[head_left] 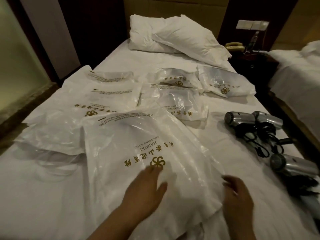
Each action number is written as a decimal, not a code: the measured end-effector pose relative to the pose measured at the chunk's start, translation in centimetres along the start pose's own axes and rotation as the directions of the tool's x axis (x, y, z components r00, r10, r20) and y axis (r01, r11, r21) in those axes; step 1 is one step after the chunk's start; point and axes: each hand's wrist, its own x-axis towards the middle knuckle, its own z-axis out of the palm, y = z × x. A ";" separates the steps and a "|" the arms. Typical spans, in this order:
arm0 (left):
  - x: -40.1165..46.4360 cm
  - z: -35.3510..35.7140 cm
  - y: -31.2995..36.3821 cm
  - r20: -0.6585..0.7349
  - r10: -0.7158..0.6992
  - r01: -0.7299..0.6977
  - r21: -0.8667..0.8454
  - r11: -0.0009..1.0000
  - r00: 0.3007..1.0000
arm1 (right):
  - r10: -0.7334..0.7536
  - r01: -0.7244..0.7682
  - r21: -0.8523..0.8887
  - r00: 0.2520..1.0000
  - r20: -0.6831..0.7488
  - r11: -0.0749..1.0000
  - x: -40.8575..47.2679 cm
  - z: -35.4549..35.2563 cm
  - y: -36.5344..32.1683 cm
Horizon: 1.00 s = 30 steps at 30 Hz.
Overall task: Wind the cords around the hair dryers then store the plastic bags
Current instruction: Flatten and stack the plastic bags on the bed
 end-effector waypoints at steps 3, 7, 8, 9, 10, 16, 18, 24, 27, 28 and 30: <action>3.7 1.3 -0.9 -0.138 -0.078 0.101 0.169 0.980 0.987 | -0.339 0.420 -0.086 0.822 0.458 0.903 -1.0 6.6 -3.4; 4.2 5.7 -3.0 0.046 -0.170 0.147 0.315 0.938 0.984 | -0.156 0.703 -0.342 0.540 0.827 0.623 -1.2 13.5 -3.5; 3.9 6.5 -3.7 0.075 -0.182 0.151 0.309 0.939 0.980 | -0.102 0.706 -0.368 0.527 0.844 0.605 -1.2 14.2 -2.8; 3.7 7.1 -4.0 0.096 -0.198 0.160 0.307 0.938 0.976 | -0.055 0.700 -0.390 0.521 0.852 0.598 -1.2 14.5 -1.9; 3.6 7.5 -4.3 0.110 -0.212 0.171 0.299 0.939 0.971 | -0.019 0.698 -0.410 0.518 0.855 0.587 -1.1 14.5 -1.0; 3.3 6.1 -3.0 -0.117 -0.334 0.319 -0.134 0.938 0.935 | -0.062 0.718 -0.431 0.548 0.834 0.547 0.4 13.2 0.5; 2.7 4.5 -2.3 -0.275 -0.512 0.366 -0.443 0.818 0.814 | -0.114 0.651 -0.468 0.646 0.755 0.597 1.8 13.1 -0.5; 2.8 2.1 -5.3 -0.148 -0.866 0.416 -0.830 0.372 0.478 | 0.006 0.350 -0.600 0.861 0.509 0.720 8.2 11.9 -2.0; 3.4 2.3 -8.3 0.033 -0.911 0.377 -0.916 0.137 0.411 | 0.172 0.162 -0.590 0.866 0.469 0.791 10.5 11.4 -1.6; 3.6 2.4 -9.1 0.097 -0.914 0.319 -0.947 0.037 0.394 | 0.232 0.071 -0.545 0.854 0.466 0.835 10.8 11.5 -1.5; 3.4 2.4 -9.6 0.245 -0.872 0.225 -0.961 -0.160 0.423 | 0.306 -0.077 -0.449 0.832 0.462 0.890 11.1 11.8 -1.4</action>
